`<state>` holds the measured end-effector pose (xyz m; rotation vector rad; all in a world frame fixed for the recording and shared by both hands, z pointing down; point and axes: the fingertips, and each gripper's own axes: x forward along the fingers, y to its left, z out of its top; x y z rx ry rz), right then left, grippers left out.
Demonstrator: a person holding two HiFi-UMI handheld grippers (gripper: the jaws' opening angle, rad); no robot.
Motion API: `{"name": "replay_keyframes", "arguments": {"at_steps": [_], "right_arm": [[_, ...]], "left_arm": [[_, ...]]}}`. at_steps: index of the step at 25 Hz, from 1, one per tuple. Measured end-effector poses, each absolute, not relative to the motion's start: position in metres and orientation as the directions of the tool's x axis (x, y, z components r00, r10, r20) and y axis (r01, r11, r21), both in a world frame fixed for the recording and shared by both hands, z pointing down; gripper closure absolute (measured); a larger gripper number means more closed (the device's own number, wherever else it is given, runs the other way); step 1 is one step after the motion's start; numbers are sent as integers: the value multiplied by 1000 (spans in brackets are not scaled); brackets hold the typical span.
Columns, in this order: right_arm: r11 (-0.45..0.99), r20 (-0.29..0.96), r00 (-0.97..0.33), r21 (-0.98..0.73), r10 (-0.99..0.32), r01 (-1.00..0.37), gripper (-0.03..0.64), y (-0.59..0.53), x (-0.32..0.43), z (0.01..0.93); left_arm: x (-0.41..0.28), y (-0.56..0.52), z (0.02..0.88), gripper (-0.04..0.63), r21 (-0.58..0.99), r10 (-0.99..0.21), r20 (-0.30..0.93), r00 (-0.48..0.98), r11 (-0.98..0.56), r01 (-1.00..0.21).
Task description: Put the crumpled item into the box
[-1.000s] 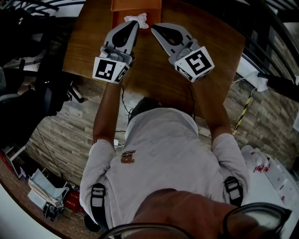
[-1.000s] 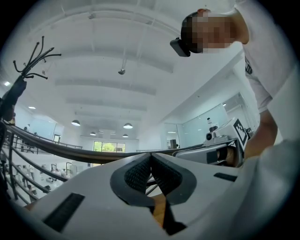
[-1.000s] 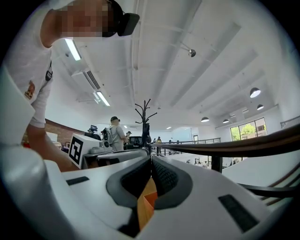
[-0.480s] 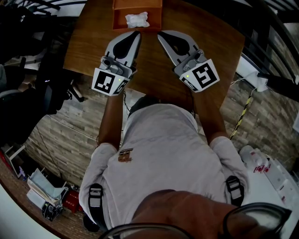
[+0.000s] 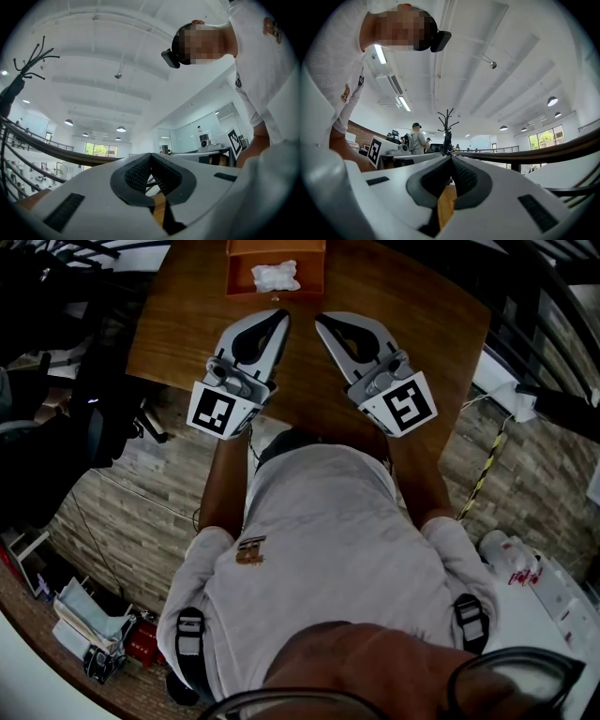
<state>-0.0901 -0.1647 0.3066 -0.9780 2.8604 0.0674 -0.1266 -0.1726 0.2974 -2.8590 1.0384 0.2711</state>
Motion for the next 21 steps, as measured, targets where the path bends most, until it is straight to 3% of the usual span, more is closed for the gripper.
{"name": "replay_keyframes", "arguments": {"at_steps": [21], "right_arm": [[797,-179,-785,0,-594,-603,584,-163,-93,297]], "left_arm": [[-122,-165,293,575,-41,-629,-212,748,-759,-650]]}}
